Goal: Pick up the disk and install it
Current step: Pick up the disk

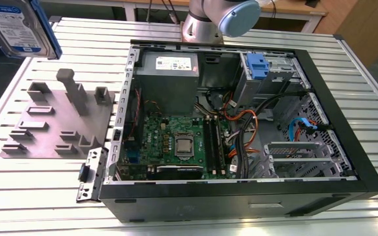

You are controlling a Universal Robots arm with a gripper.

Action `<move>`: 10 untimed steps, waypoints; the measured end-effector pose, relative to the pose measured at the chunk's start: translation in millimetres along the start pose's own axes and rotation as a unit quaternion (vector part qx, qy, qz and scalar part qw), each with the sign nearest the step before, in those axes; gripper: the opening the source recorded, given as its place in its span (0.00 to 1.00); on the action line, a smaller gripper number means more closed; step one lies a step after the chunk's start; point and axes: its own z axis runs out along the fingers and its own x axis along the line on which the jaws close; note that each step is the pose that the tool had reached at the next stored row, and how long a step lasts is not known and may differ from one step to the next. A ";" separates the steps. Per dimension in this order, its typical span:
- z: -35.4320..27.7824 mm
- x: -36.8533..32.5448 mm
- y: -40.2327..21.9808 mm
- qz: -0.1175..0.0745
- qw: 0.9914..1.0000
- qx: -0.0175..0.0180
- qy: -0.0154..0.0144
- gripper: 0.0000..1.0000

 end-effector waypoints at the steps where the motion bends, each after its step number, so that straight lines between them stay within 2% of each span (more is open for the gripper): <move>1: -0.4 0.0 0.0 0.000 1.000 0.000 0.000 0.37; 10: -5.3 -0.1 0.0 0.000 1.000 0.000 0.002 0.37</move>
